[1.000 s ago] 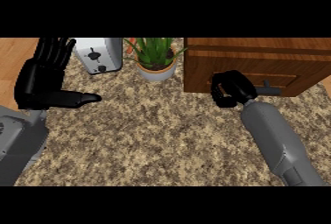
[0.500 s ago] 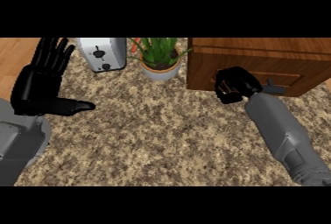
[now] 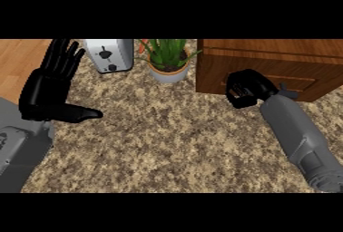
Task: Pick up the cup, place it into the drawer and close the drawer
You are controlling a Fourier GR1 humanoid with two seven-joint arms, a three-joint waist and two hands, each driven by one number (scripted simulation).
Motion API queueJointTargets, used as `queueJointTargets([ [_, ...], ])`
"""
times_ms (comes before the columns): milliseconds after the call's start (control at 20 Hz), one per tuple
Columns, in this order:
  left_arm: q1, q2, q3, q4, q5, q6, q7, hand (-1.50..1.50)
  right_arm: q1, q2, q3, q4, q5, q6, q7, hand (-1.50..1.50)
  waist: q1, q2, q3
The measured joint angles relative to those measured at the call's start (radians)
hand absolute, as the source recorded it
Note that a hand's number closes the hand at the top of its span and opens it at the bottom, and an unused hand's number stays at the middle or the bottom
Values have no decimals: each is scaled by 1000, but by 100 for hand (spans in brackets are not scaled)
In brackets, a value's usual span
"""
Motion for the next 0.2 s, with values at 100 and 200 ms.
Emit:
queueJointTargets([
  [100,0,-8,-3,4,-1,-4,-4,-150,-2,-1,-9,5,-9,8,-12,150,1,1,0],
  [200,7,-14,-8,8,-7,-9,-13,-150,-2,-4,-16,10,-16,15,-27,150,3,2,0],
])
